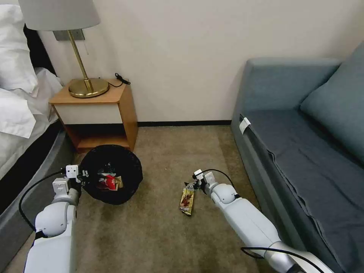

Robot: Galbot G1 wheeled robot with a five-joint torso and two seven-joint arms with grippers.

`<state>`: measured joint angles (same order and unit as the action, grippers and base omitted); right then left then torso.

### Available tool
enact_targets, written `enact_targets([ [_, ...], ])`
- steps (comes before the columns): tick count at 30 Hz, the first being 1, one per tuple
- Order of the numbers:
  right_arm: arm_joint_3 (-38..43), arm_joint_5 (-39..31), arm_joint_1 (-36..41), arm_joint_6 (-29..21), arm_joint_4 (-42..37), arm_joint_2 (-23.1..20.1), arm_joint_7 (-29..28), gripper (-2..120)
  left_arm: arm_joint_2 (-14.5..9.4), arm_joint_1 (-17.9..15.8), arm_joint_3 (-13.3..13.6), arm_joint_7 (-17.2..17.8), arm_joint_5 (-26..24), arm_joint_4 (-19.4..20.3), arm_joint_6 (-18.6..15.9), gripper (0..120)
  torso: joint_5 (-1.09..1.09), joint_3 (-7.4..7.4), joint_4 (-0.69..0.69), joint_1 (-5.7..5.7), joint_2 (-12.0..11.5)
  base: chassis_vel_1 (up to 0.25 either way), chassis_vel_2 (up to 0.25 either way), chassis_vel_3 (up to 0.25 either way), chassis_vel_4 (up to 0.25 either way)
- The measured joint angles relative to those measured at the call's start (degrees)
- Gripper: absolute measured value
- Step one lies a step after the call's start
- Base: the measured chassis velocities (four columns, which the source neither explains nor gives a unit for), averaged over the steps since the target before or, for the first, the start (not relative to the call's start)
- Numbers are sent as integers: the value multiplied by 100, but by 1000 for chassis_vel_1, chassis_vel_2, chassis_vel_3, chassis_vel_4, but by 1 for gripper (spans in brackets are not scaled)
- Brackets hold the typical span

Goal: Pick up the trash bin, then pick up the garbage on the floor and place it into the trash bin.

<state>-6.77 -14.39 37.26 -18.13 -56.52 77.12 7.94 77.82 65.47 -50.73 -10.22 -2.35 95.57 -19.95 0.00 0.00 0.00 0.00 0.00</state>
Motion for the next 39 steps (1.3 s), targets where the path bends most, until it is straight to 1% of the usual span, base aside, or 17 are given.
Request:
enact_targets([
  [11,-146,115,-114,2,314,112,140,100,-51,72,-58,-38,-77,47,17,1,0,0,0,0,0,0,0,0,0],
  [24,-376,540,9,9,639,194,261,100,-27,172,-116,-113,-121,1,125,1,0,0,0,0,0,0,0,0,0],
  [39,-351,717,170,90,873,212,328,100,-85,111,-74,-131,-142,-26,124,1,0,0,0,0,0,0,0,0,0],
])
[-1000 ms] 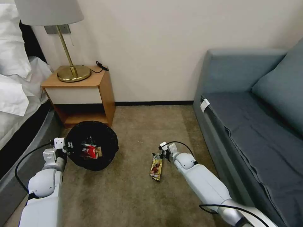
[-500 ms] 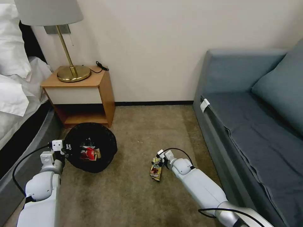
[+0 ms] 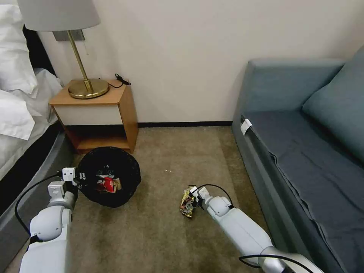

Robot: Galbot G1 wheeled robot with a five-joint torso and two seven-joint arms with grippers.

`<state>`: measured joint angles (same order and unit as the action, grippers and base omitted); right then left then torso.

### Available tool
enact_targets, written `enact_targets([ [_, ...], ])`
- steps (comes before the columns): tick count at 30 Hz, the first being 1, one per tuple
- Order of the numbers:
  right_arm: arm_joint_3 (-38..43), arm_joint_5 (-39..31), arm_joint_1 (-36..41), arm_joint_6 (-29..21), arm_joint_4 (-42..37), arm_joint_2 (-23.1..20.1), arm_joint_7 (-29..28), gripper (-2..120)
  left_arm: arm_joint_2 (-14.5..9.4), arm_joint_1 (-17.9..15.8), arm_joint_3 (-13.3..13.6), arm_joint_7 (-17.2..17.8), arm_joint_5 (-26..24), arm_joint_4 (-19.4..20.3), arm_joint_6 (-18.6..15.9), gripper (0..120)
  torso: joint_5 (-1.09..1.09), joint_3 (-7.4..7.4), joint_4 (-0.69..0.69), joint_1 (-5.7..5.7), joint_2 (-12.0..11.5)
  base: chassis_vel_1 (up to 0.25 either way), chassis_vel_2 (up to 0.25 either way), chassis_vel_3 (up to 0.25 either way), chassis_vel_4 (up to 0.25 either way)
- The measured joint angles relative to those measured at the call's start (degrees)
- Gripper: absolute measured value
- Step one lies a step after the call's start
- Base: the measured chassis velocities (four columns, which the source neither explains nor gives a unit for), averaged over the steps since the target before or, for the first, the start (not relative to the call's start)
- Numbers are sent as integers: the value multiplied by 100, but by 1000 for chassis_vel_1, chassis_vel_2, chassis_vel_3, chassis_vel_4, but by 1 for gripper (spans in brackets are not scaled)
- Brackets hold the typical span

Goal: Pick up the trash bin, then pick up the garbage on the floor and place it into the trash bin.

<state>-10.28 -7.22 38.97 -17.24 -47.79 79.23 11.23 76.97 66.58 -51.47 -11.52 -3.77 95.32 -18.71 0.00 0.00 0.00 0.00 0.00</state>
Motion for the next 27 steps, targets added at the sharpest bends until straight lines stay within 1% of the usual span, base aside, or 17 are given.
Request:
enact_targets([
  [15,-41,122,82,-72,77,84,253,100,-117,8,-35,0,-75,-16,-4,1,-1,0,0,0,0,0,0,0,0],
  [18,-43,133,81,-56,78,92,281,92,-126,7,-39,0,-80,-25,-4,1,0,0,0,0,0,0,0,0,0],
  [19,-43,135,81,-49,77,94,293,88,-126,3,-39,0,-80,-30,-4,1,0,0,0,0,0,0,0,0,0],
  [20,-43,135,81,-49,77,94,293,88,-126,3,-39,0,-80,-30,-4,1,0,0,0,0,0,0,0,0,0],
  [21,-39,142,81,-35,76,93,312,81,-126,0,-39,0,-80,-34,-3,1,0,0,0,0,0,0,0,0,0],
  [23,-21,167,83,19,57,78,385,73,-107,-6,-28,0,-80,-49,11,1,1,0,1,0,0,0,0,0,0],
  [24,-19,172,84,25,48,73,392,70,-105,-6,-26,0,-80,-54,13,1,1,-1,1,0,0,0,0,0,0],
  [25,-19,172,84,25,48,73,392,70,-105,-6,-26,0,-80,-54,13,1,1,-1,1,0,0,0,0,0,0],
  [27,-10,180,87,32,-3,39,403,58,-93,-11,-19,0,-80,-81,32,1,0,0,1,0,0,0,0,0,0],
])
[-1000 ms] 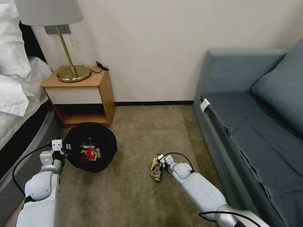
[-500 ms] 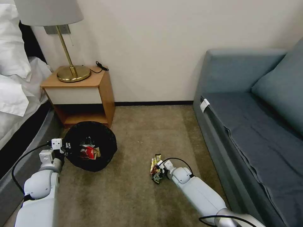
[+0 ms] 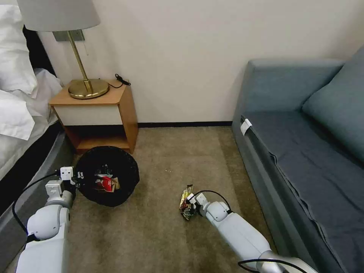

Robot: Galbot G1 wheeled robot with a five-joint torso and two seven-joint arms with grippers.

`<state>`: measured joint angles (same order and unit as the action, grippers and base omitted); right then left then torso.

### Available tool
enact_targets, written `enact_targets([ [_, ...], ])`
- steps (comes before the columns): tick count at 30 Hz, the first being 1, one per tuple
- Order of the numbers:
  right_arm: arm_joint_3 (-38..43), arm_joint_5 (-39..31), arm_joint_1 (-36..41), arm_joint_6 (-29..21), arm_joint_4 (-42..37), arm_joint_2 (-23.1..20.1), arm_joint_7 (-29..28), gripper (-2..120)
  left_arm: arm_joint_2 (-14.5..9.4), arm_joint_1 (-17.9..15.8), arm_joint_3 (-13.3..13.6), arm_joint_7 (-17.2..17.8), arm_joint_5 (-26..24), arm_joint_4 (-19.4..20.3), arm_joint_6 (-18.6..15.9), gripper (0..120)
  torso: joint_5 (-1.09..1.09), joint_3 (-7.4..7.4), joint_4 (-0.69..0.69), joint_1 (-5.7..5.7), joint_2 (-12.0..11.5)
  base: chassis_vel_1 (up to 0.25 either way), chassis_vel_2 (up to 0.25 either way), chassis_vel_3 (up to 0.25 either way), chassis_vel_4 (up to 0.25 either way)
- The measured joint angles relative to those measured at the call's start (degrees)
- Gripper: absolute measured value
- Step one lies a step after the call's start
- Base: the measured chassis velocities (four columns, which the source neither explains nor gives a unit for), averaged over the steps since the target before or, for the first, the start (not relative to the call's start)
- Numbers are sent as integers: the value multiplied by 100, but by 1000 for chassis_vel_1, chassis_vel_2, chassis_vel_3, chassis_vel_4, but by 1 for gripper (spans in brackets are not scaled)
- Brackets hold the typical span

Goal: Pick up the trash bin, then pick up the garbage on the floor and place it into the trash bin.

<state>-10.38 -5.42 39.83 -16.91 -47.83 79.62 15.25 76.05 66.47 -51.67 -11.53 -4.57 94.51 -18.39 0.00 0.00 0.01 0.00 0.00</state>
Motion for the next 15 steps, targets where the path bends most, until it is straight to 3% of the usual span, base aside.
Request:
enact_targets([
  [15,-19,-2,33,3,-303,-21,-3,6,-15,0,10,-1,2,-27,37,1,0,0,0,0,0,0,0,0,0],
])
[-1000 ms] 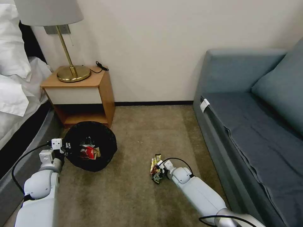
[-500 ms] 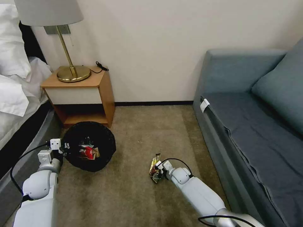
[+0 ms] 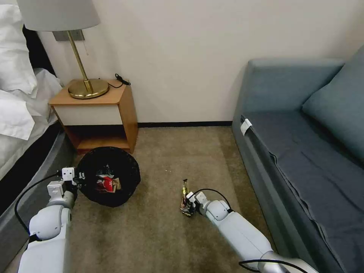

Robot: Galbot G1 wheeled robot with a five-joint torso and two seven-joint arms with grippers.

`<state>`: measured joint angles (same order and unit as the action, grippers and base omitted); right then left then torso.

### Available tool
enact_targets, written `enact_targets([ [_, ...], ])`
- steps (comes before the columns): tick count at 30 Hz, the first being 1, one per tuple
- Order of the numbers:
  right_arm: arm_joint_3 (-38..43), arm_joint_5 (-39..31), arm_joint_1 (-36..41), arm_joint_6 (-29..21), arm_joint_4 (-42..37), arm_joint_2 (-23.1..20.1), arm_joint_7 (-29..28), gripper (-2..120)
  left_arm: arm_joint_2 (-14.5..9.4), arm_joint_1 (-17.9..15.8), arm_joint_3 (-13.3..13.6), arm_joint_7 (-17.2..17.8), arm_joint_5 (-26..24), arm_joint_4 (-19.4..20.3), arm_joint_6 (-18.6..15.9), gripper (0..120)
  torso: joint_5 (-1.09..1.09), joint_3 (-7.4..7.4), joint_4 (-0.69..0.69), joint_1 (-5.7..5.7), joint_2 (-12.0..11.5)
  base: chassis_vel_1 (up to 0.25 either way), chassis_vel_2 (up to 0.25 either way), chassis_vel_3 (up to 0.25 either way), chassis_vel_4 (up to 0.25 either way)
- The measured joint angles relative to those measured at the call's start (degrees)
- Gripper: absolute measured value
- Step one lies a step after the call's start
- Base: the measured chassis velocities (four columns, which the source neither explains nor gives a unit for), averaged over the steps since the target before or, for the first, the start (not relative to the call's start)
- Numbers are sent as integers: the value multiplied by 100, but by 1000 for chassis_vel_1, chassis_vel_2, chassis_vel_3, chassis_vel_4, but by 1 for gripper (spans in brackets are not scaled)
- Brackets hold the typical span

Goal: Pick up the trash bin, then pick up the garbage on the floor and place it into the trash bin.

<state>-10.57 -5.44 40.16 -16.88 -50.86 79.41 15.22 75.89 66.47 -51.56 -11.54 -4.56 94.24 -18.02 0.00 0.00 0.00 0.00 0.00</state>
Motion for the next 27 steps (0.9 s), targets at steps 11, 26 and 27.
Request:
enact_targets([
  [11,9,-234,-23,-123,-680,-89,-30,0,-41,-50,13,-9,-18,-34,1,1,0,0,0,0,0,0,0,0,0],
  [26,-45,-980,-183,52,-2081,-68,-135,0,-97,-150,85,-46,-9,-111,7,1,0,0,0,0,0,0,0,0,0],
  [27,-45,-980,-183,52,-2081,-68,-135,0,-97,-150,85,-46,-9,-111,7,1,0,0,0,0,0,0,0,0,0],
])
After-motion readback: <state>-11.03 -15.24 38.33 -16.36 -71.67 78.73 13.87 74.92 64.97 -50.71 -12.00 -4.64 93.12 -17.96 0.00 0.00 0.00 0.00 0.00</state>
